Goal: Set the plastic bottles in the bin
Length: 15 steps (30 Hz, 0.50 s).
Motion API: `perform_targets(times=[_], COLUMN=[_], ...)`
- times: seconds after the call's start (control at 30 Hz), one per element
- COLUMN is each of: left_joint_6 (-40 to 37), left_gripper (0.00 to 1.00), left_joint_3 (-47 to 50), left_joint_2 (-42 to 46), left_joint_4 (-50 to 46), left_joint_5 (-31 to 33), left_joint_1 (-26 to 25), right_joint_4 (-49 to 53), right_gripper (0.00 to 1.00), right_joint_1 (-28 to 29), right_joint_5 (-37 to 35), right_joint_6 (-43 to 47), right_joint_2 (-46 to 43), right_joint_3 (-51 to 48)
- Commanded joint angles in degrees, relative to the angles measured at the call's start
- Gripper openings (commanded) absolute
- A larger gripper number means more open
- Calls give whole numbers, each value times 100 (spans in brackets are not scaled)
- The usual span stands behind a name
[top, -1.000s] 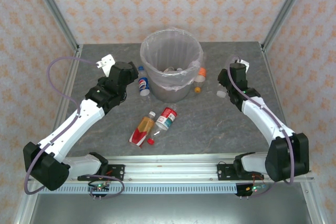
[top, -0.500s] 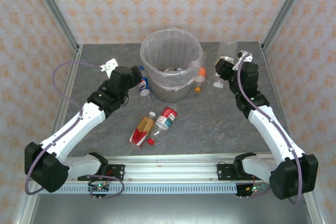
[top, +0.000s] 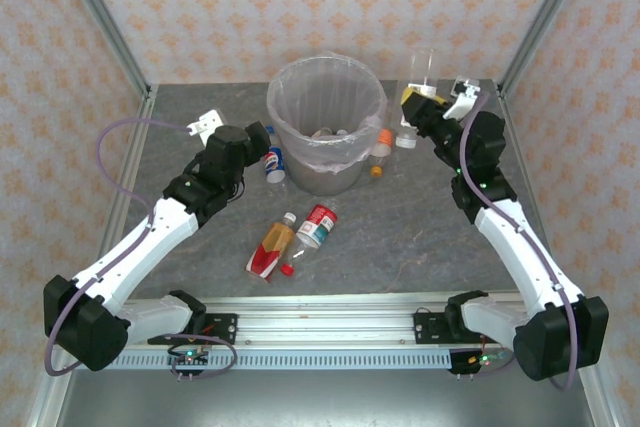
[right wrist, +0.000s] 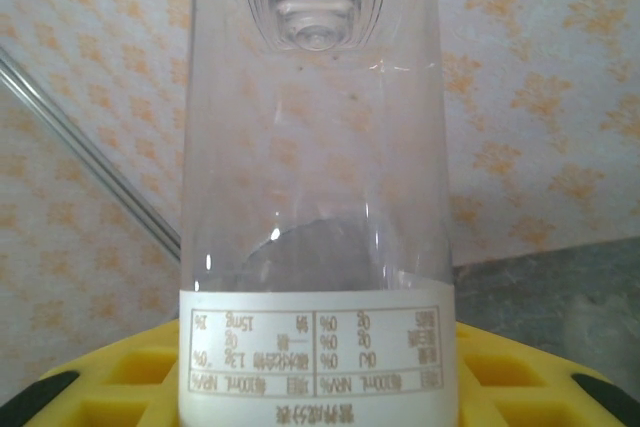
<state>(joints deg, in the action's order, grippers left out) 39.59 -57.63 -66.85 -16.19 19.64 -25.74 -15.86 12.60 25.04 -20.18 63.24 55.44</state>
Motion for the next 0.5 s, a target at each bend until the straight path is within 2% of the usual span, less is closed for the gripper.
perform_targets(times=[0.0,0.27,0.47], left_joint_6=[31,80,92], left_gripper=[100,100,100], left_joint_3=[39,36,32], left_joint_2=[95,130,150], left_joint_4=[6,-45,-115], left_joint_5=[-37,36,88], left_joint_1=[42,42,42], right_joint_4=[-248,1212,1569], right_gripper=[0,0,0], right_joint_1=[45,148,341], right_joint_5=[426,966,1046], right_joint_6=[-187,0,235], right_joint_2=[152,1066,1565], right_joint_3=[567,1908,2541])
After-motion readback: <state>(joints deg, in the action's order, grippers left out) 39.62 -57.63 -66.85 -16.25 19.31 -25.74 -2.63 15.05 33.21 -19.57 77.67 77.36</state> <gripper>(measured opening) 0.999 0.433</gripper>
